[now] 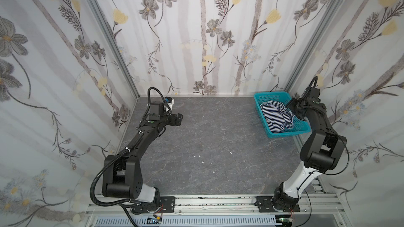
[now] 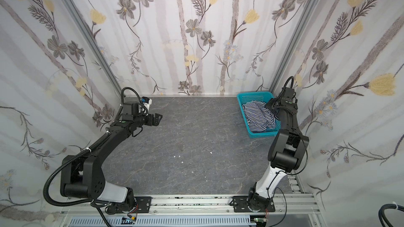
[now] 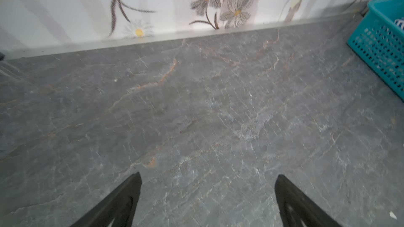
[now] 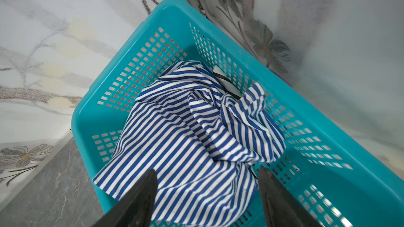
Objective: Fold and stack tank tops
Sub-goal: Pick up the tank top from the basket.
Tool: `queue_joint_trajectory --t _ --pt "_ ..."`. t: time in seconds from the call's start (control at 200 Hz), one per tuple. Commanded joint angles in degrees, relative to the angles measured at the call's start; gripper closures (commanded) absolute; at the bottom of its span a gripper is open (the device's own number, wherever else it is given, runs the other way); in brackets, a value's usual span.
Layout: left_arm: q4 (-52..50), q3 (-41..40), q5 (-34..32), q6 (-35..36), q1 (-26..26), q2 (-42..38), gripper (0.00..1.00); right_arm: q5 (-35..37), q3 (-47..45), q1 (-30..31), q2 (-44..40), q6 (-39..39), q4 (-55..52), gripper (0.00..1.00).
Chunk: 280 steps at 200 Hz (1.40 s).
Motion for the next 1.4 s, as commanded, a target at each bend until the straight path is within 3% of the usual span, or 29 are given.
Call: queue_joint_trajectory --t 0.0,0.45,0.639,0.769,0.919,1.144,1.394 --pt "-4.01 -2.30 -2.38 2.65 -1.73 -1.36 0.03 -5.00 1.24 -0.93 3.48 0.08 2.67 0.31" --pt "-3.69 -6.63 -3.00 3.78 -2.25 -1.39 0.00 -7.64 3.38 -1.52 13.70 0.66 5.70 0.32" --pt "-3.75 -6.10 -4.23 3.62 -2.25 -1.05 0.00 -4.53 3.80 -1.20 14.30 -0.04 3.67 0.47" --pt "-3.63 -5.59 -4.37 3.27 -2.26 -0.39 0.00 -4.22 3.38 -0.76 12.90 -0.59 3.12 0.76" --pt "-3.66 -4.96 -4.45 2.65 -2.18 0.35 0.00 -4.44 1.16 0.74 7.19 -0.63 3.56 1.00" --pt "-3.74 -2.63 -2.32 1.60 -1.84 -0.43 0.00 -4.07 -6.08 2.71 -8.55 0.73 4.72 1.00" --pt "-3.73 0.14 -3.14 0.97 -1.42 1.01 0.00 -6.25 -5.54 7.77 -23.61 2.17 1.33 1.00"
